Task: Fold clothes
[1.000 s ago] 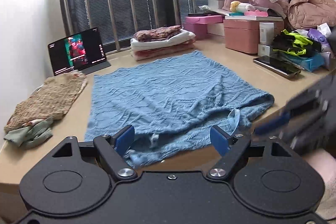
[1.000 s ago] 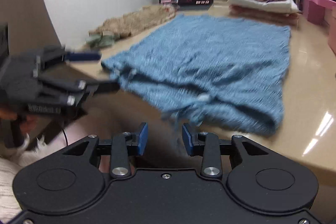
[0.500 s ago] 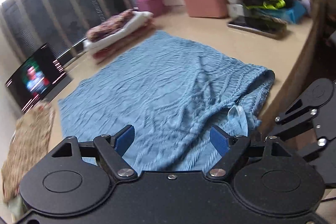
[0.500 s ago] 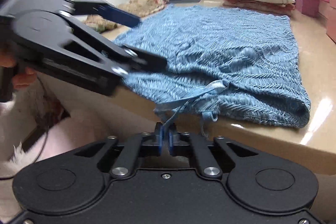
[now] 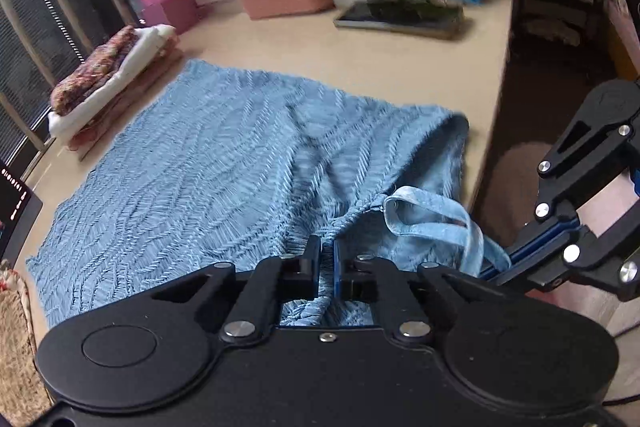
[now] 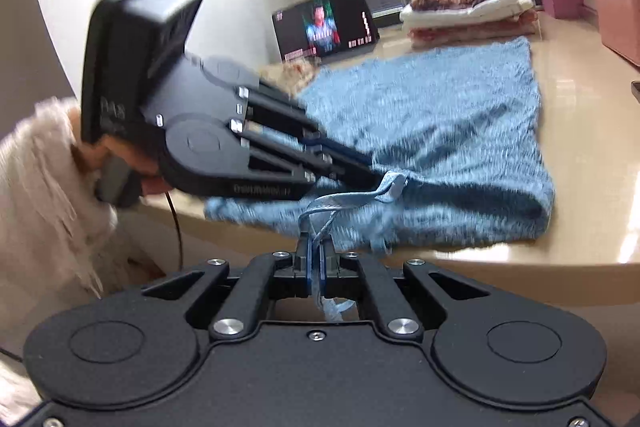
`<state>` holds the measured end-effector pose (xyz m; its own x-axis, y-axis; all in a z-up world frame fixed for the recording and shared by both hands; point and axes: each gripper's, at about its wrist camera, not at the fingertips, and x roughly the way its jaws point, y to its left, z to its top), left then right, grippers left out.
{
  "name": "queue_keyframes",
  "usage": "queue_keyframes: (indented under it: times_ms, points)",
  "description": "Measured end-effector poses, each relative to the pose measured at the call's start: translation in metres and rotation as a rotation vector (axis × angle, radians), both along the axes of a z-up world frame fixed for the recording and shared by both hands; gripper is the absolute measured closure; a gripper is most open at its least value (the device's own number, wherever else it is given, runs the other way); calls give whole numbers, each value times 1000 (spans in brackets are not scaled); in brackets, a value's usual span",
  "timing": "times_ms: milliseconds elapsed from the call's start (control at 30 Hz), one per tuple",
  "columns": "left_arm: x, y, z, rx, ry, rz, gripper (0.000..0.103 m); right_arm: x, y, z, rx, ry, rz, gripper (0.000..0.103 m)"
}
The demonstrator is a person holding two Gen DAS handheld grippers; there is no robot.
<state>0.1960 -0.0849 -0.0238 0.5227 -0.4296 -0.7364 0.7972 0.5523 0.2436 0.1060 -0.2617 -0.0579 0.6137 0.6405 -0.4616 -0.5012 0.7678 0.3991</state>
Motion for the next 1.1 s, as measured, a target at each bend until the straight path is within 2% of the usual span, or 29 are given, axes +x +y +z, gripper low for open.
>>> queue_keyframes:
  times_ms: [133,300,433,533,633,767,800,867,967,1067,1100]
  points:
    - [-2,9,18,-104,-39,40,97,17,-7,9,47,-15,-34,100]
    - [-3,8,36,-146,-89,60,97,58,2,12,3,-4,-104,100]
    - [-4,7,48,-192,-84,61,97,80,16,13,-79,-9,-215,100]
    - [-2,6,52,-210,-81,62,97,85,27,11,-126,-53,-335,100]
    - [-2,6,47,-209,-65,64,97,85,33,1,-113,-80,-441,99]
    - [-3,9,38,-218,-28,73,97,78,37,-10,-162,-78,-528,95]
    - [-3,10,35,-222,-18,77,97,74,39,-11,-197,-94,-540,91]
    - [-3,11,30,-234,1,85,97,69,42,-12,-270,-118,-538,61]
    - [-2,13,22,-255,29,102,97,57,49,-10,-421,-153,-488,37]
    - [1,14,16,-275,52,128,97,40,44,-6,-457,-146,-410,20]
    - [2,15,14,-281,57,137,97,35,42,-3,-460,-143,-393,20]
